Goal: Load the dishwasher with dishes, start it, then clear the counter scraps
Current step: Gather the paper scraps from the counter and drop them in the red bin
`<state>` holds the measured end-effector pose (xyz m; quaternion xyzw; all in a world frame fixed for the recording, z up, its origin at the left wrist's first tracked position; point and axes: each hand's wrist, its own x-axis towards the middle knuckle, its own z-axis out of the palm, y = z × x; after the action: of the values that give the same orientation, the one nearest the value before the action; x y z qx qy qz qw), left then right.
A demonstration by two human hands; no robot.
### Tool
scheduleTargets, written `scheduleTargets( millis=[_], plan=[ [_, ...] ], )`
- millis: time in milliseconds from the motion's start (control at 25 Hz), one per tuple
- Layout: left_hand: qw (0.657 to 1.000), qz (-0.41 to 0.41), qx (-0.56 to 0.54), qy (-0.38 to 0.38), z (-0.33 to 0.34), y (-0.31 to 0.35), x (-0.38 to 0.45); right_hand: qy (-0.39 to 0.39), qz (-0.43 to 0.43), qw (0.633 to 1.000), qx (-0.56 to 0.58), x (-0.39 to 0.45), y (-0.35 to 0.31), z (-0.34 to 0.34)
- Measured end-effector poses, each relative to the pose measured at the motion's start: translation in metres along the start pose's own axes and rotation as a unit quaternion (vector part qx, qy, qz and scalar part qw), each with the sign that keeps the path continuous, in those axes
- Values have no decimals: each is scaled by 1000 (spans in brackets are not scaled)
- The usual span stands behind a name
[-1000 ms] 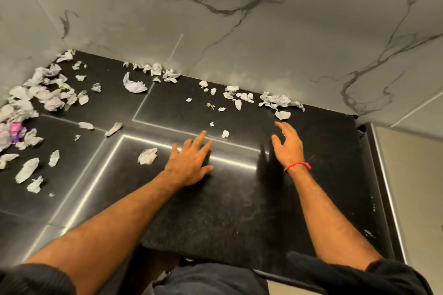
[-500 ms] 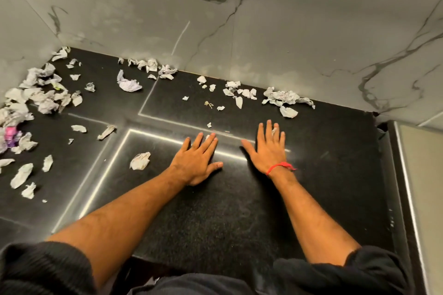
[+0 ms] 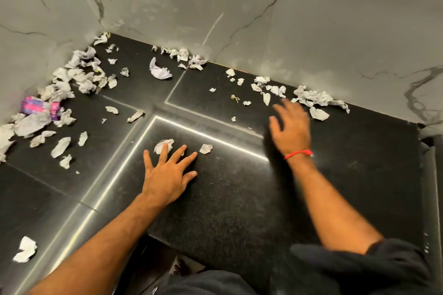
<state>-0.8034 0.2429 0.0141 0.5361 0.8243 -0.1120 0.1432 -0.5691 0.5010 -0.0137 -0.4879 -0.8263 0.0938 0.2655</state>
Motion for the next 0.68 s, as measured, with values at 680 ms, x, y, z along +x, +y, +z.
scheduleTargets(
  millis=[680],
  plan=[
    [970, 45, -163, 173, -22, 46, 47, -152, -75, 938, 302, -63, -109, 62]
  ],
)
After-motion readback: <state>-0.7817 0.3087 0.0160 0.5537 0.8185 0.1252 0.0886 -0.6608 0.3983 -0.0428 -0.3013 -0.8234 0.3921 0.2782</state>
